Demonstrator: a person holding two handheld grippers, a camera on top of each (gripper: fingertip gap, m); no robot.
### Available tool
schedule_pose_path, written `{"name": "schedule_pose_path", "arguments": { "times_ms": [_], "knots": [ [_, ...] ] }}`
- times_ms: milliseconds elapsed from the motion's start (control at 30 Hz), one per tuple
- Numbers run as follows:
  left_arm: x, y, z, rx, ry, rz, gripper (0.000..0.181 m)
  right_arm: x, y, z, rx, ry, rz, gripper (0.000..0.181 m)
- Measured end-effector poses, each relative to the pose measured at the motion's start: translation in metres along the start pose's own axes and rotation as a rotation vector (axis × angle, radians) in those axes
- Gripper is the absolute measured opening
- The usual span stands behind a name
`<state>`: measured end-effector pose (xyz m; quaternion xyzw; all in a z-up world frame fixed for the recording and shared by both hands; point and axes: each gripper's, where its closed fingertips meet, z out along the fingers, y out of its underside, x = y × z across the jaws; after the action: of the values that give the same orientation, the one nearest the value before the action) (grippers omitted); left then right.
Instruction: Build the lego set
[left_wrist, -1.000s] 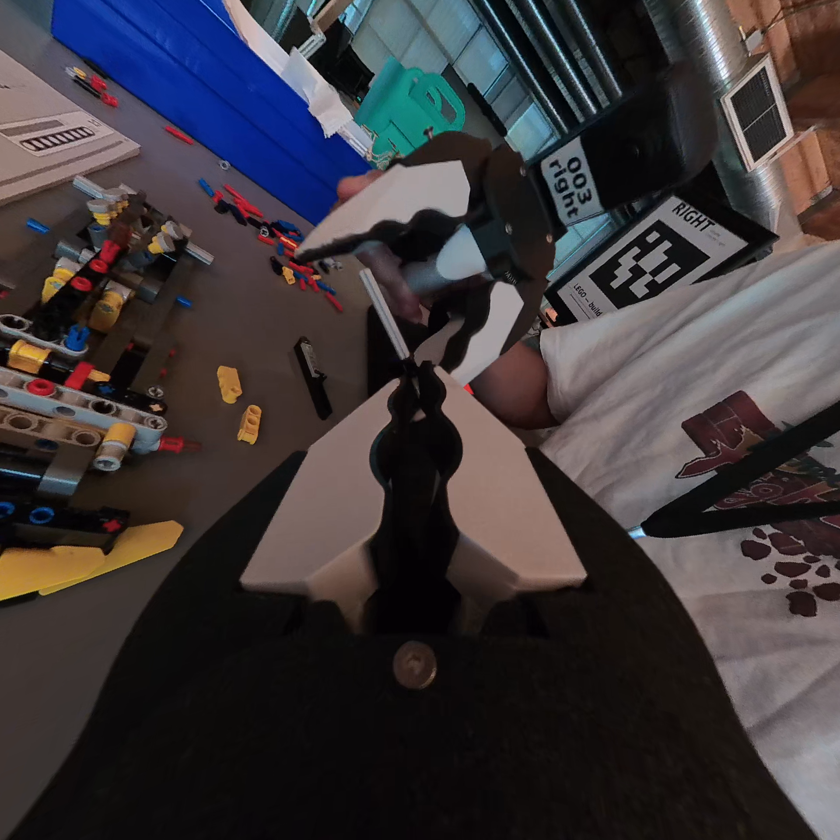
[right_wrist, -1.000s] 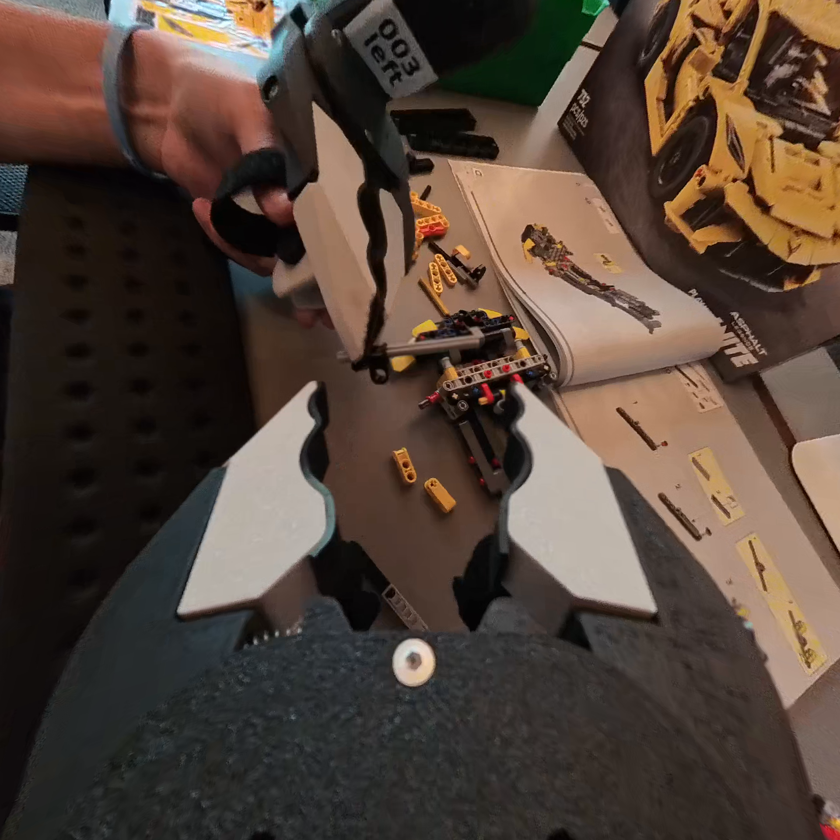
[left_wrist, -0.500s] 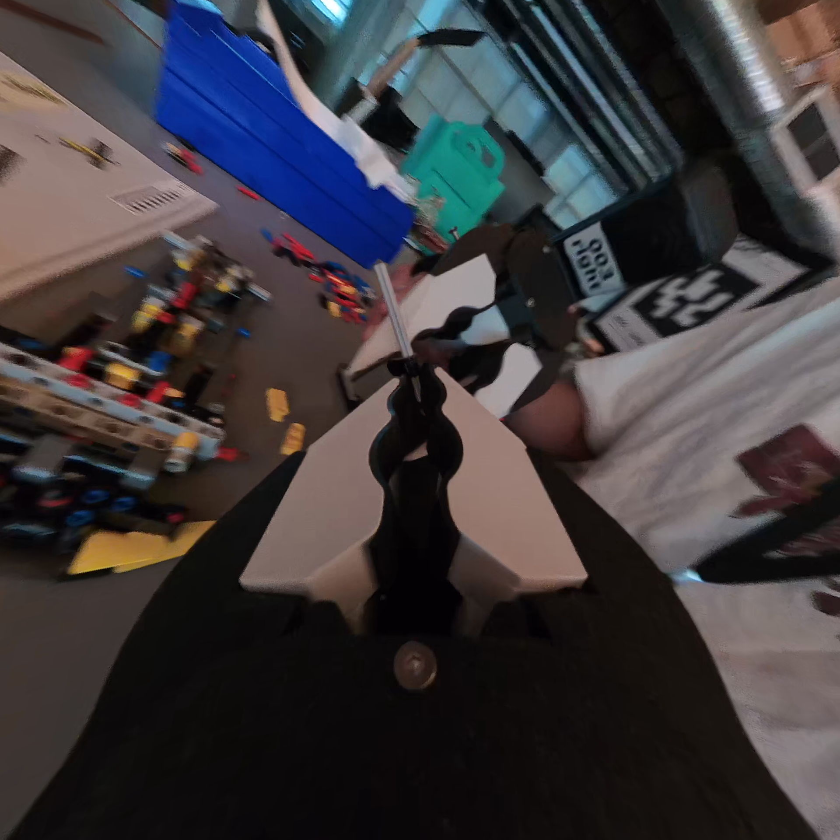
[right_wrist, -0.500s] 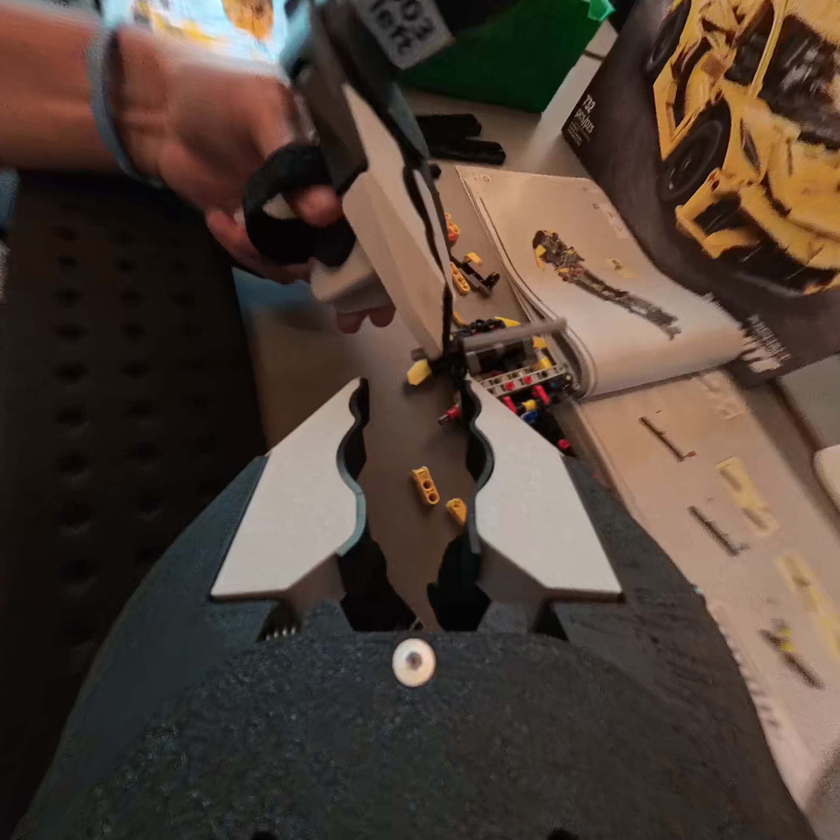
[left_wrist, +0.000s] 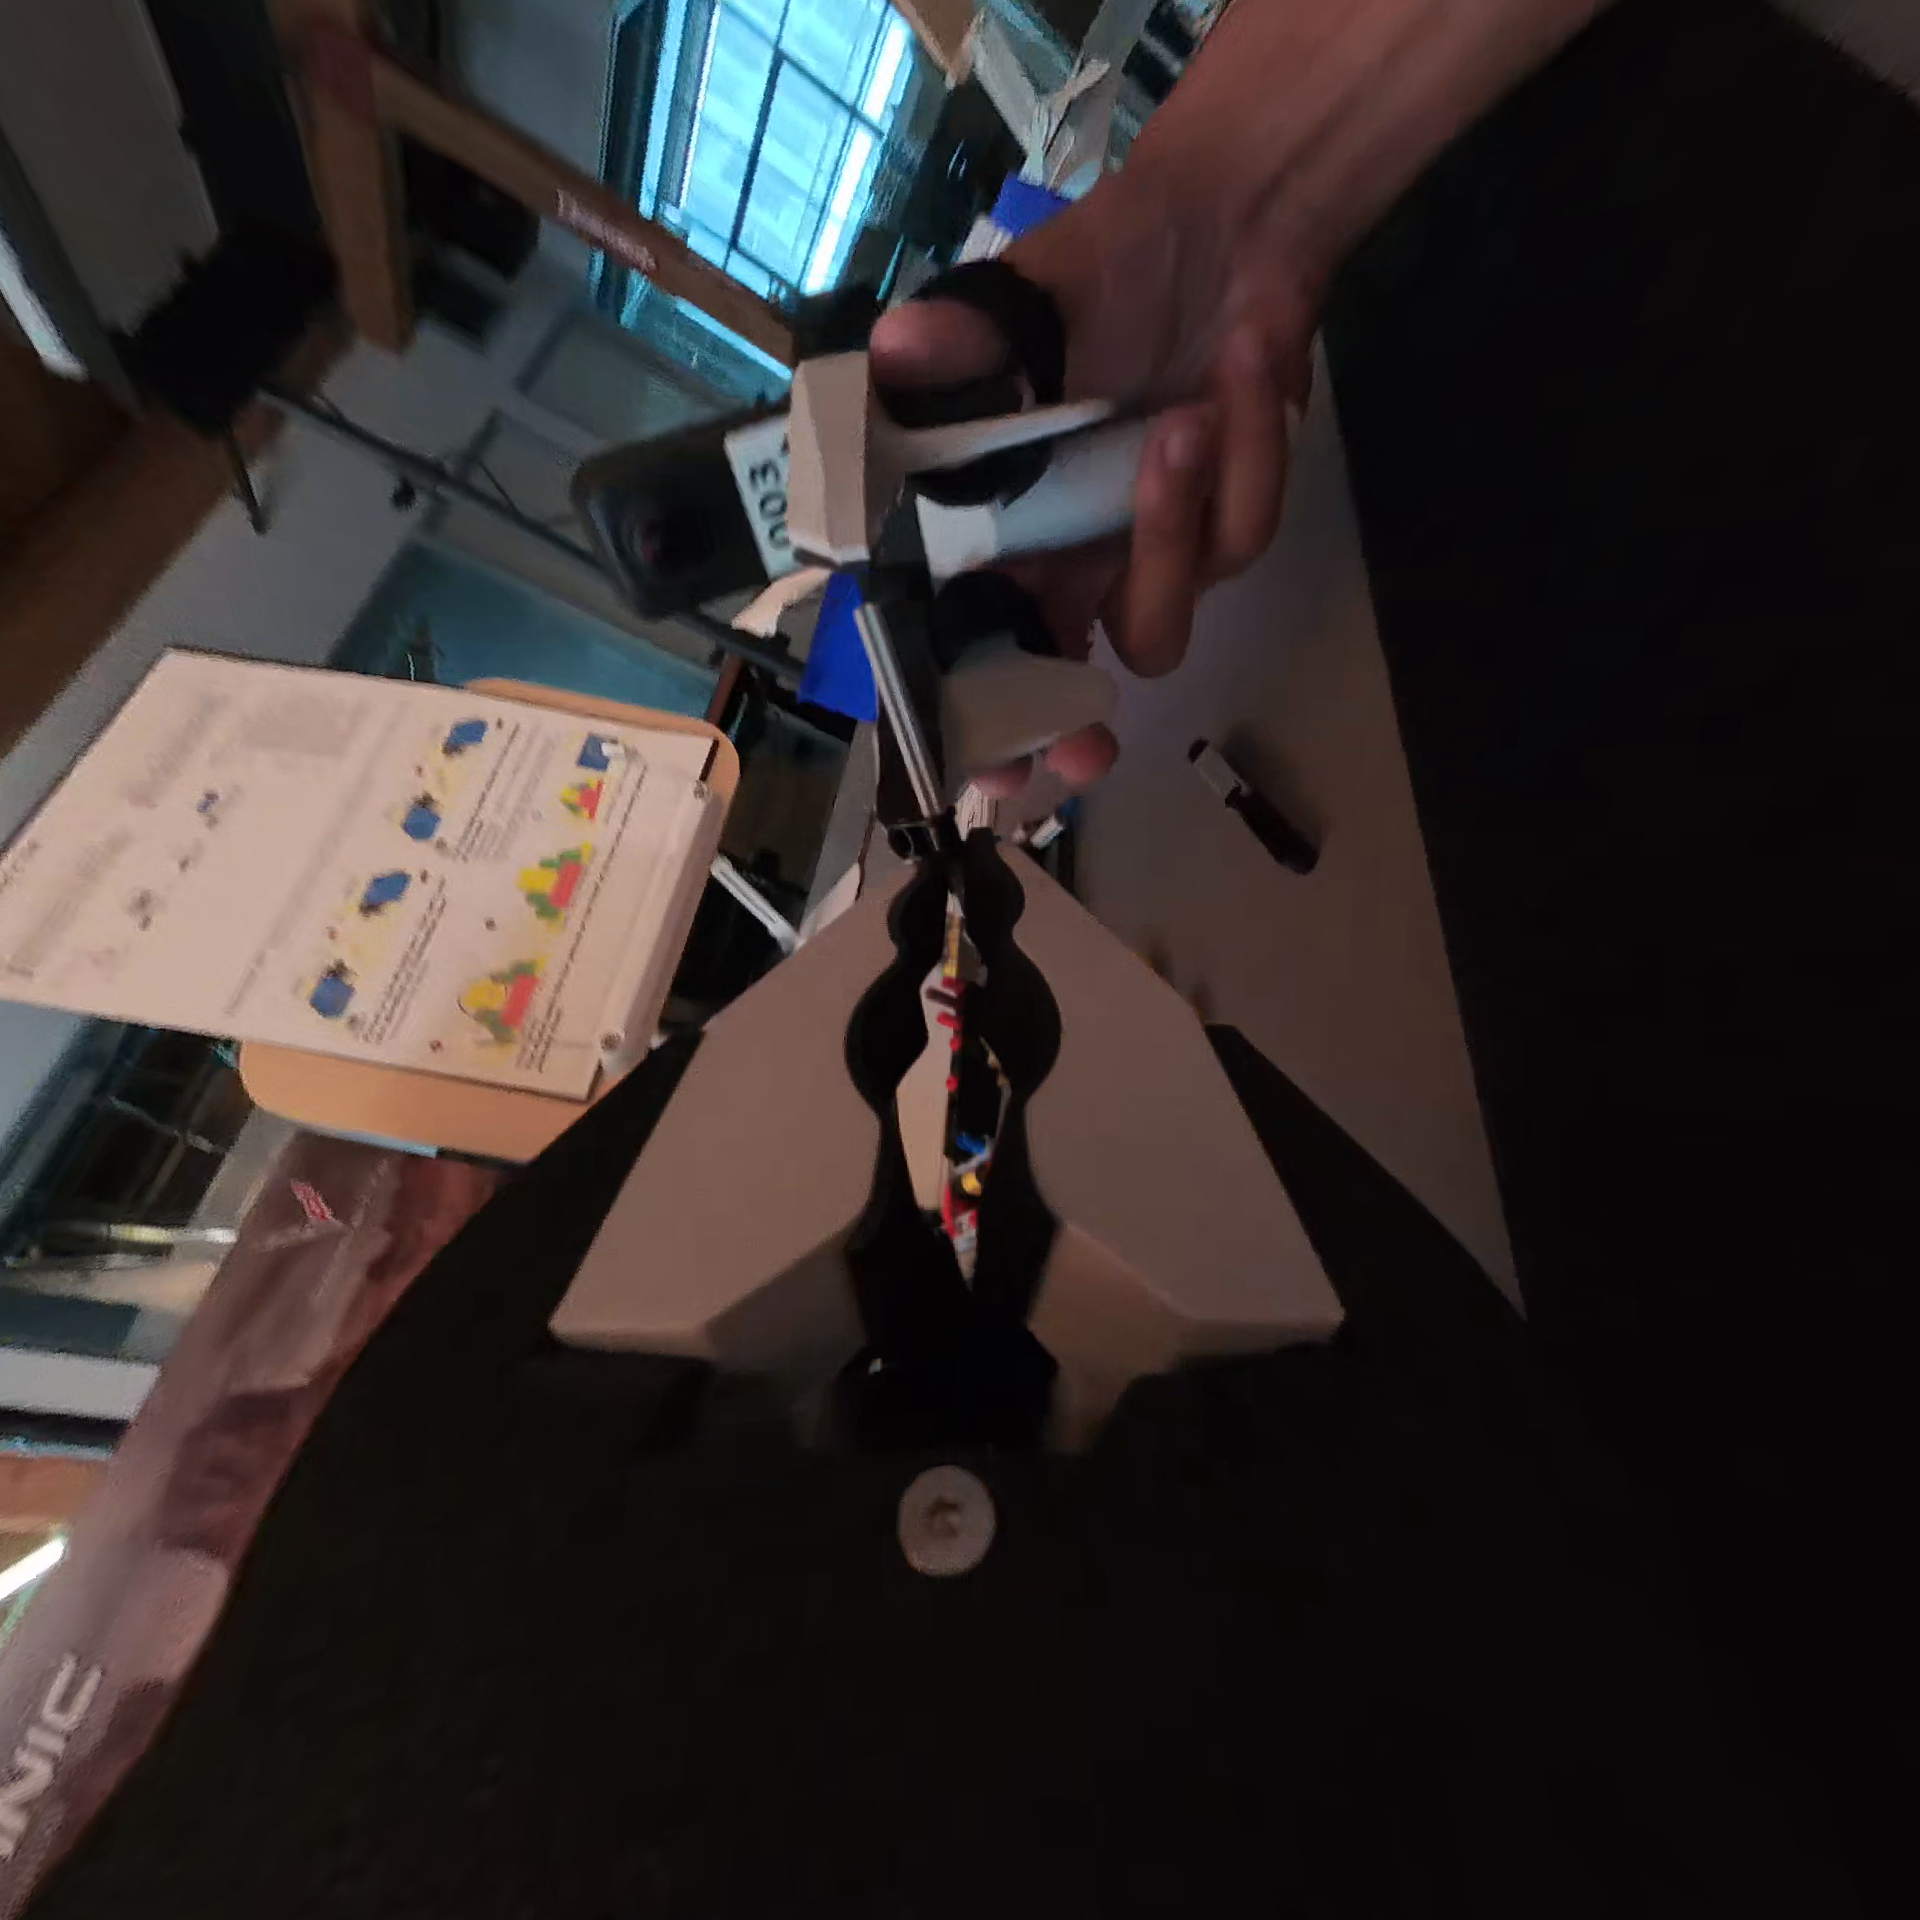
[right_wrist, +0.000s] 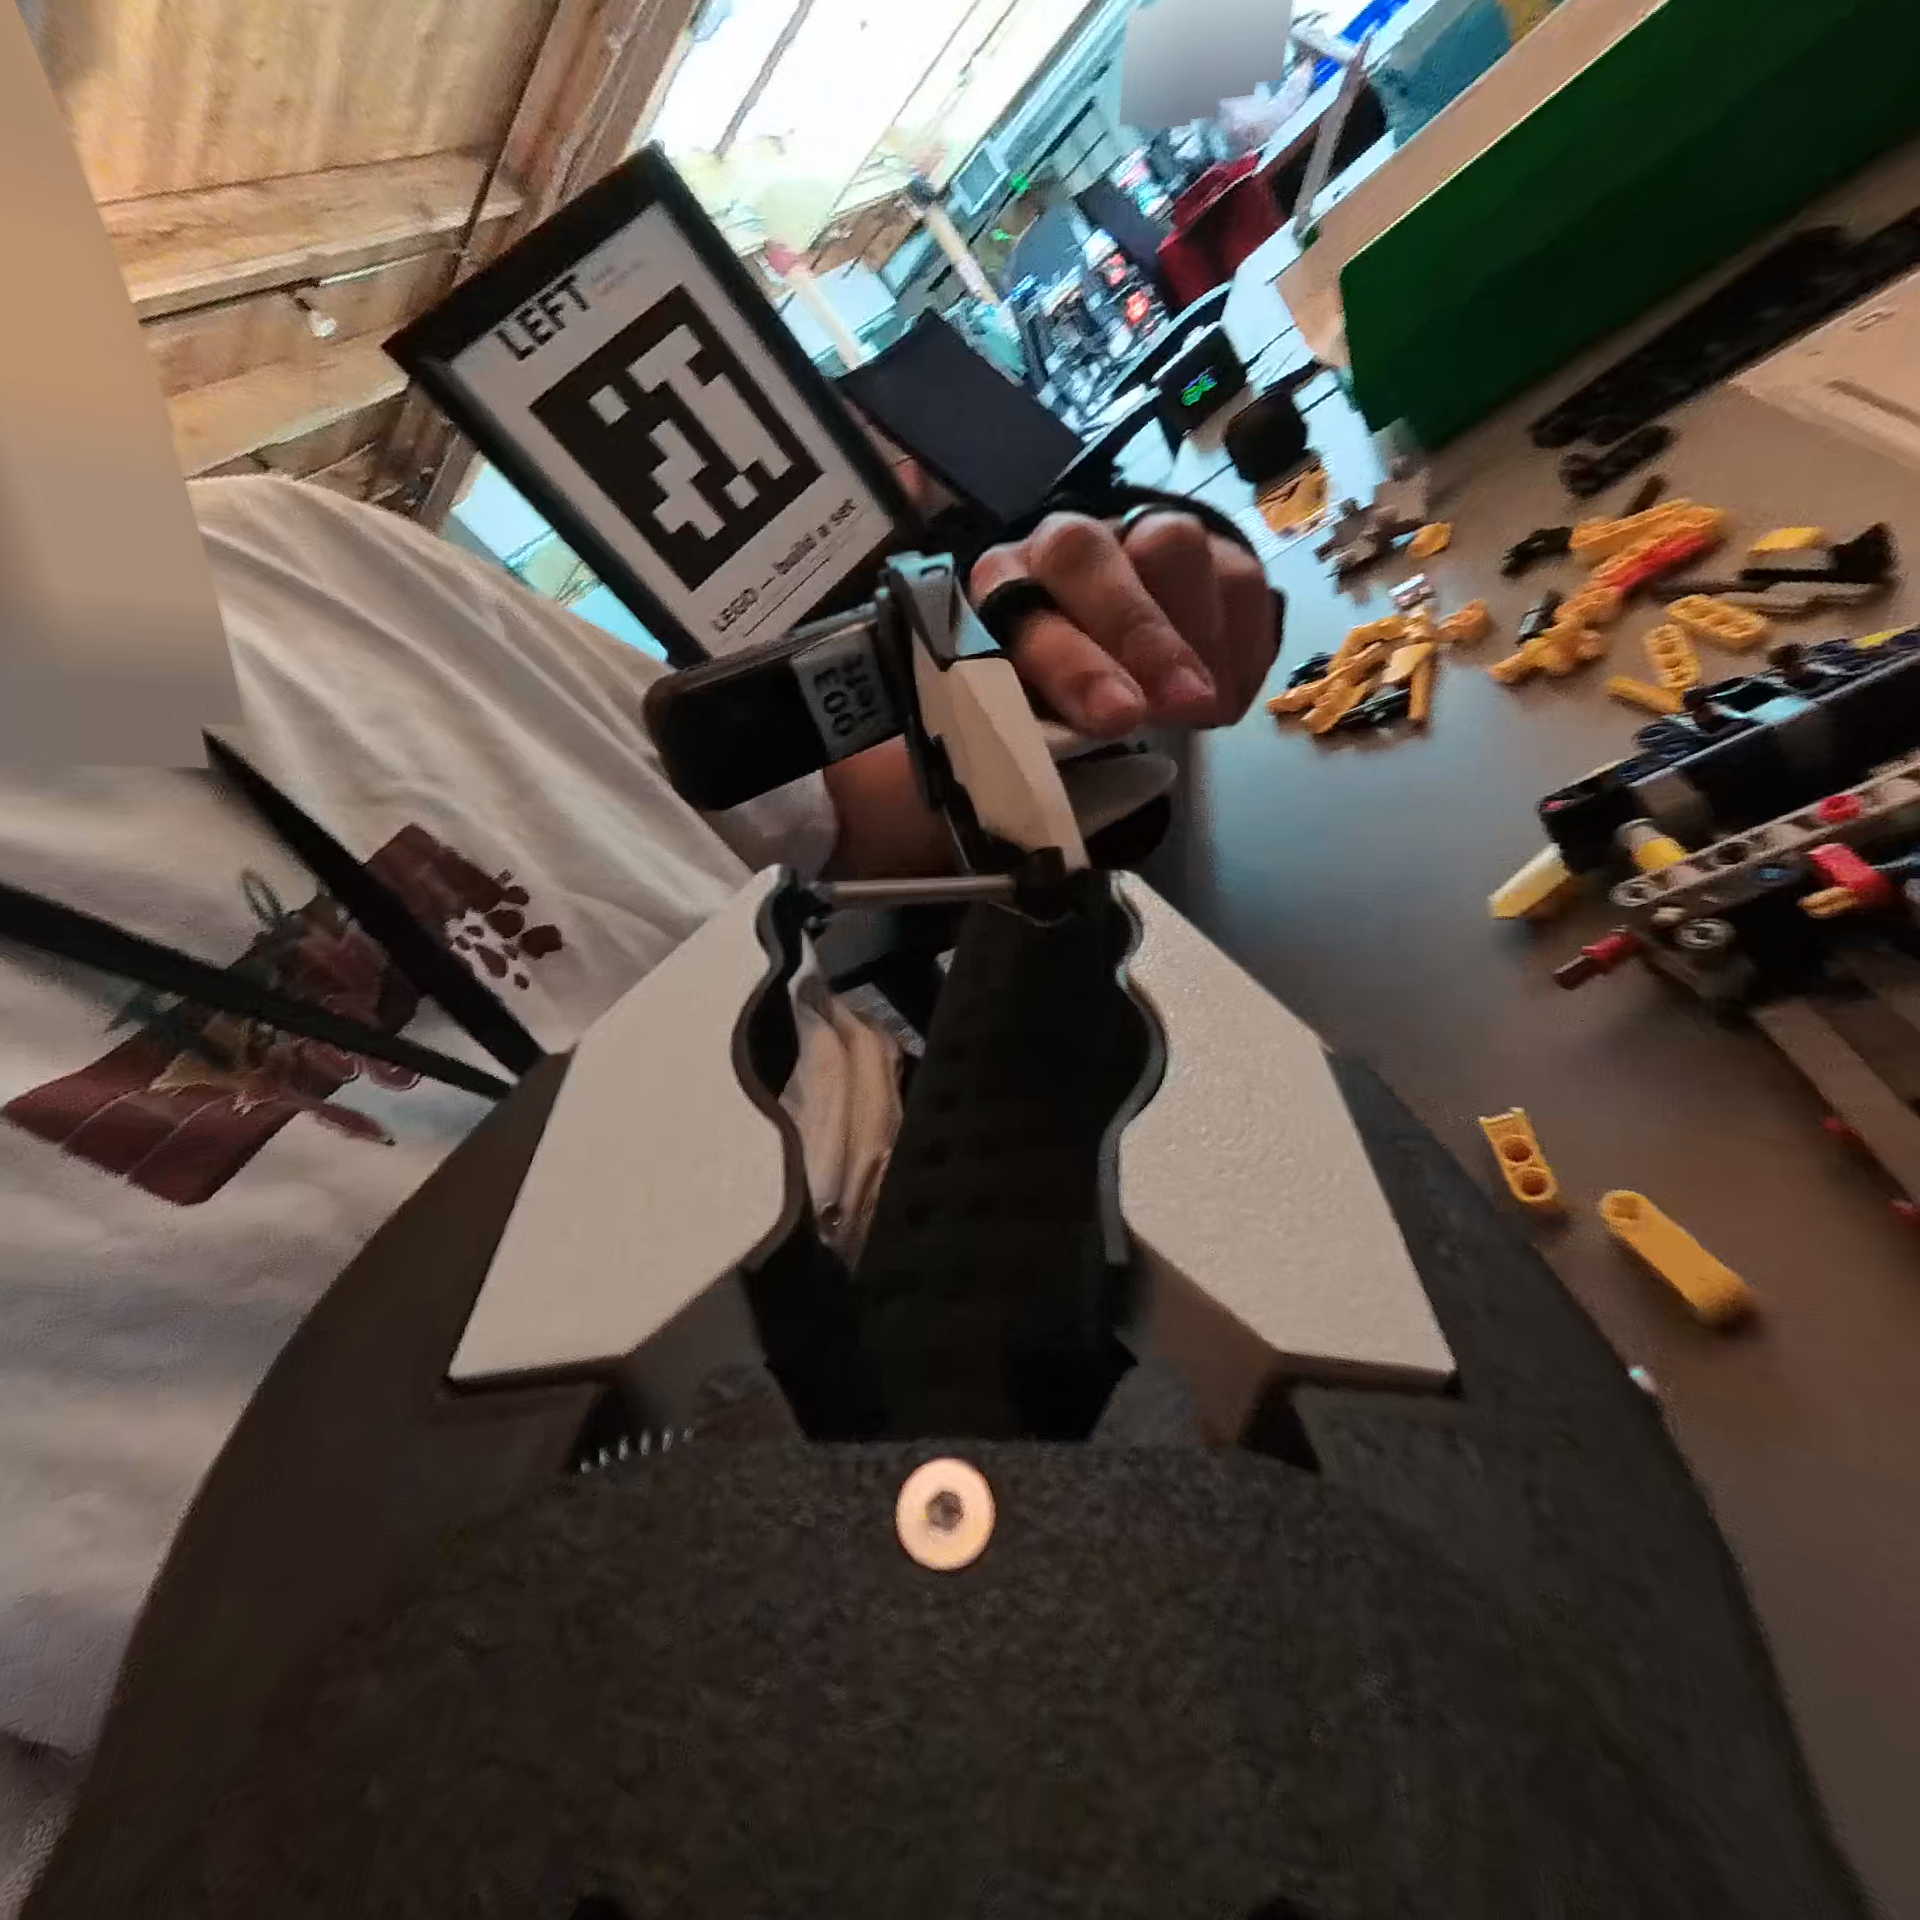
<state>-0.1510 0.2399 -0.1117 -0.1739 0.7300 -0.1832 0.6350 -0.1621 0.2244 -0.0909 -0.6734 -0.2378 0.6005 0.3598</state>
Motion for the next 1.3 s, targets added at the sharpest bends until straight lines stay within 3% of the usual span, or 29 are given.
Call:
{"name": "schedule_pose_path", "arguments": {
  "times_ms": [300,467,567,667,833,933,1300],
  "knots": [
    [0.008,0.001,-0.003,0.022,0.051,0.149,0.002,0.004,0.007,0.01,-0.033,0.005,-0.006,0.049],
    [-0.002,0.003,0.001,0.017,-0.017,0.034,0.002,0.018,-0.004,0.007,0.058,0.085,-0.061,0.021],
    [-0.008,0.001,-0.002,0.025,-0.025,-0.036,0.002,0.003,-0.014,0.003,0.114,-0.019,-0.039,0.043],
    [-0.009,0.005,-0.004,0.018,-0.031,-0.039,0.002,-0.004,-0.017,0.001,0.142,-0.089,-0.004,0.053],
    [-0.008,0.014,-0.002,-0.035,-0.045,-0.014,0.002,0.004,-0.016,0.009,0.142,-0.047,-0.032,0.057],
    [-0.007,0.015,0.0,-0.056,-0.043,-0.016,0.002,0.012,-0.014,0.008,0.138,0.001,-0.074,0.045],
    [-0.007,0.02,0.004,-0.131,-0.067,-0.033,0.002,0.017,-0.015,0.007,0.159,0.039,-0.14,0.045]
  ]
}}
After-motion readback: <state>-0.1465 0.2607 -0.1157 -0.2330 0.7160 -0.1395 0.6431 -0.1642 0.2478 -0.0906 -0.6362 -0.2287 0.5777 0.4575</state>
